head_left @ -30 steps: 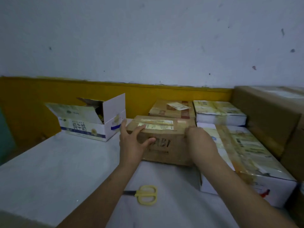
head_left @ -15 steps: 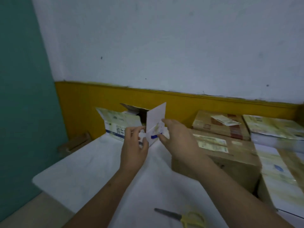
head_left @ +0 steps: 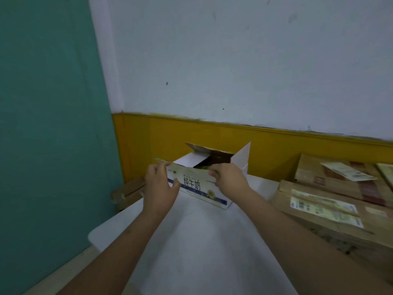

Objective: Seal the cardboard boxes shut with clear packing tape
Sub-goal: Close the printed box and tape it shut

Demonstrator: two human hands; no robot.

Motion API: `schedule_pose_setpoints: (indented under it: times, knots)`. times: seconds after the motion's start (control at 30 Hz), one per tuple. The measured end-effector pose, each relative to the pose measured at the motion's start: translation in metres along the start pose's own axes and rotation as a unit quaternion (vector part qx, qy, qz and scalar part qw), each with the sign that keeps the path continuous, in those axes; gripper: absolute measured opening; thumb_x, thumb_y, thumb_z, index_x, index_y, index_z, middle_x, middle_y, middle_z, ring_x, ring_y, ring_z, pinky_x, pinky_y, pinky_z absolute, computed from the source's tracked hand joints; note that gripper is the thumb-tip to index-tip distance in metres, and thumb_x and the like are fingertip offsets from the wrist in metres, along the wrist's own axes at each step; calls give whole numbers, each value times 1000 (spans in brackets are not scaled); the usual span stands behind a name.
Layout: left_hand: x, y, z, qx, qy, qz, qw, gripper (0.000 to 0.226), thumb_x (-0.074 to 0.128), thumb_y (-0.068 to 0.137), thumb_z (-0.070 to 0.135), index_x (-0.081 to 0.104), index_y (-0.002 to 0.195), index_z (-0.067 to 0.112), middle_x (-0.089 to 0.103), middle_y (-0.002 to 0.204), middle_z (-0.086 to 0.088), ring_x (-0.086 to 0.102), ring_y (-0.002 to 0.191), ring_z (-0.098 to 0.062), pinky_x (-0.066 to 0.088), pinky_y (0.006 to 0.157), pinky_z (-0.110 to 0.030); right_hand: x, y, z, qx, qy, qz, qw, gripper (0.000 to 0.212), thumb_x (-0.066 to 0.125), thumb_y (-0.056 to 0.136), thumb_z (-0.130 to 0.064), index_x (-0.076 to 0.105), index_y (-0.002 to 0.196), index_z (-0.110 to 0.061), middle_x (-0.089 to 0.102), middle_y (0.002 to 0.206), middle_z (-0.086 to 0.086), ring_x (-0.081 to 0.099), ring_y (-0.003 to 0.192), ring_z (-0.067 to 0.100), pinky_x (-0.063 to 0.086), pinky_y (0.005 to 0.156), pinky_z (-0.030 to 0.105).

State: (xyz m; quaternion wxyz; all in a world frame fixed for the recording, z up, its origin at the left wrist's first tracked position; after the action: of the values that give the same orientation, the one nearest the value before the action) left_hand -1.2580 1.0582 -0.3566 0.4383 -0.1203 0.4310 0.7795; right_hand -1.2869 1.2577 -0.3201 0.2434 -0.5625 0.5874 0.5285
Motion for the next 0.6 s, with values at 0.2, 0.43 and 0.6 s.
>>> schedule_pose_setpoints:
  times: [0.2, 0.43, 0.6]
  knots:
    - [-34, -10, 6, 152, 225, -45, 961, 85, 73, 82, 58, 34, 155, 35, 28, 156, -8, 22, 145, -31, 22, 115, -53, -30, -58, 7, -1, 172, -28, 985, 23, 51, 103, -22, 71, 111, -13, 70, 106, 3, 69, 77, 10, 56, 86, 38]
    - [-86, -37, 21, 242, 201, -205, 927, 30, 56, 99, 49, 72, 121, 37, 62, 115, 11, 57, 95, -8, 51, 80, -31, -85, -126, 10, 6, 174, -159, 972, 27, 54, 102, -20, 68, 125, -21, 67, 101, -12, 69, 77, -1, 53, 66, 14]
    - [-103, -83, 44, 361, 196, -265, 872, 27, 56, 99, 48, 72, 115, 34, 62, 115, 18, 49, 85, 4, 48, 69, -23, -129, -155, 8, 28, 112, -304, 946, 26, 53, 101, -20, 72, 116, -29, 71, 90, -23, 73, 83, 6, 54, 74, 20]
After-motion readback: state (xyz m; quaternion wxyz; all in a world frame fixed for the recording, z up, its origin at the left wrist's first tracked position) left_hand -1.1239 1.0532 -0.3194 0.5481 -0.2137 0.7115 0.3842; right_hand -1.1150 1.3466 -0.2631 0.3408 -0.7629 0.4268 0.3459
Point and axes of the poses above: each hand's wrist, its own y-axis towards the middle knuckle, its own x-axis out of the palm, z = x × y, the point moved 2 cm from there along y, towards the middle knuckle
